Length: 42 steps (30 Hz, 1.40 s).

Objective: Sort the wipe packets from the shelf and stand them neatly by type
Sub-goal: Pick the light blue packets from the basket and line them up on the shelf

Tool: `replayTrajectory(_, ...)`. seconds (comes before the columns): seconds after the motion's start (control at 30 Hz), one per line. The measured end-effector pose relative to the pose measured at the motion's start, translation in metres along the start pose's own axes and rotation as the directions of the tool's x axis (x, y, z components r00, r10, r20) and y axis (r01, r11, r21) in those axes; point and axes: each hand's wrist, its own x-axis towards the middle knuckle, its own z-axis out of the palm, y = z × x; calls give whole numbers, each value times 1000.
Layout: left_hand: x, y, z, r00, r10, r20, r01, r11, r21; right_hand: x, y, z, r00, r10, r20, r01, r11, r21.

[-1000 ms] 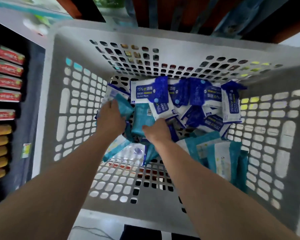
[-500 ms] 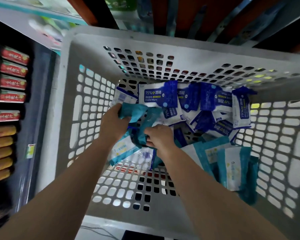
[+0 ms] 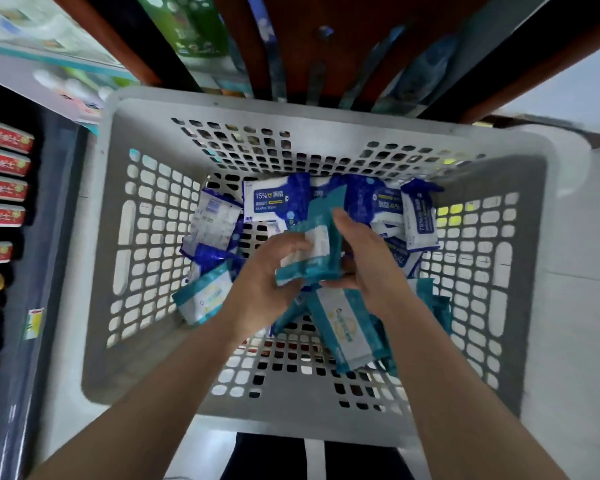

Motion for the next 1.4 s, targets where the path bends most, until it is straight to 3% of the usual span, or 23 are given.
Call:
replayTrajectory(0.07, -1, 2, 5, 995, 46, 91, -47, 999, 12, 0, 3, -6, 998, -64, -25, 59, 984, -168)
replayTrajectory(0.1, -1, -1, 5, 994, 2, 110, -4, 1000, 15, 2, 7, -8, 993, -111, -51, 95, 966, -241)
replayTrajectory(0.17, 4, -12, 3, 985, -162, 63, 161, 987, 20, 6, 13, -12, 977, -184, -107, 138, 929, -343)
replayTrajectory(0.27, 13, -26, -3, 902, -425, -77, 428, 903, 32, 9, 19, -15, 978, -184, -102, 138, 926, -350)
replayTrajectory(0.33, 17, -25, -4, 847, -531, 19, 525, 832, -180, 10, 23, -16, 984, -167, -58, 145, 949, -280)
replayTrajectory(0.4, 18, -21, -3, 808, -573, 139, 568, 693, -444, 10, 24, -17, 989, -147, 8, 145, 960, -238)
replayTrajectory(0.47, 16, -18, -3, 785, -603, 142, 575, 624, -528, 8, 22, -19, 992, -105, 70, 118, 966, -231)
replayTrajectory(0.57, 12, -20, -17, 714, -699, 39, 632, 619, -466, 2, 17, -19, 983, -73, 166, 117, 954, -277)
replayTrajectory(0.7, 0, -31, -49, 672, -734, -94, 675, 660, -328, 0, 21, -7, 964, -248, 94, 264, 924, -276)
replayTrajectory(0.73, -2, -32, -55, 676, -730, -97, 683, 671, -288, 0, 24, -1, 941, -328, 88, 337, 876, -344)
replayTrajectory(0.8, -4, -31, -59, 686, -726, -51, 691, 671, -271, -2, 32, 15, 873, -451, 187, 472, 678, -564)
replayTrajectory(0.87, -4, -27, -57, 676, -736, 14, 699, 636, -326, -5, 39, 30, 823, -440, 360, 552, 469, -689)
replayTrajectory(0.93, -6, -27, -57, 668, -742, 51, 707, 612, -354, -7, 45, 39, 819, -342, 462, 573, 431, -697)
replayTrajectory(1.0, -11, -30, -60, 657, -746, 107, 731, 595, -334, -7, 46, 41, 863, -263, 432, 505, 468, -725)
replayTrajectory(1.1, -19, -34, -66, 632, -734, 249, 771, 561, -302, 1, 57, 42, 892, -217, 397, 450, 331, -829)
replayTrajectory(1.2, -20, -38, -73, 584, -727, 361, 790, 611, -50, 7, 68, 44, 907, -21, 421, 407, 305, -861)
replayTrajectory(1.23, -18, -41, -74, 581, -734, 352, 772, 634, 48, 9, 72, 46, 898, 30, 438, 419, 238, -876)
replayTrajectory(1.3, -11, -47, -72, 678, -706, 203, 678, 708, 198, 13, 79, 51, 885, 80, 458, 454, 62, -889)
replayTrajectory(1.37, -2, -51, -62, 835, -550, -25, 524, 781, 340, 19, 84, 58, 882, 88, 462, 468, -67, -881)
replayTrajectory(1.4, 3, -52, -55, 891, -450, -57, 433, 806, 404, 21, 86, 61, 882, 104, 460, 470, -105, -877)
